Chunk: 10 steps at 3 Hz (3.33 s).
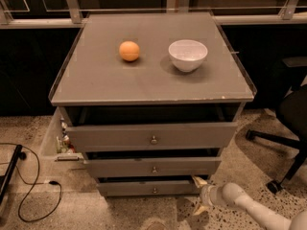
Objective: Open bottom drawer
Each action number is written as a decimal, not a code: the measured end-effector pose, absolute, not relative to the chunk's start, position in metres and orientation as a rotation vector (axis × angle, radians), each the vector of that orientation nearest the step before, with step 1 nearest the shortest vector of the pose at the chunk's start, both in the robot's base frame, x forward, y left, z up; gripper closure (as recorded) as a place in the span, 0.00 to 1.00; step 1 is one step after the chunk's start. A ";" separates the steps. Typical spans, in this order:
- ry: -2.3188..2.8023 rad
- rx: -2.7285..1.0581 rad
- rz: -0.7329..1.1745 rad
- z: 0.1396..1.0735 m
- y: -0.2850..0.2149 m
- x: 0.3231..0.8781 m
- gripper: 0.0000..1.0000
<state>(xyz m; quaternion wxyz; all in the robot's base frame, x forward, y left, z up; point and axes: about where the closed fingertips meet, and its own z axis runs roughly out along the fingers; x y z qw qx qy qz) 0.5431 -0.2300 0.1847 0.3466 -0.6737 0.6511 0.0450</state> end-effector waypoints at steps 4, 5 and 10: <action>1.642 -1.843 0.188 0.153 -0.207 0.588 0.00; 1.657 -1.864 0.212 0.143 -0.206 0.590 0.00; 1.683 -1.851 0.206 0.149 -0.211 0.584 0.85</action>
Offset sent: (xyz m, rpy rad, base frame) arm 0.0442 0.0110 -0.0304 -0.0036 0.0081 0.0588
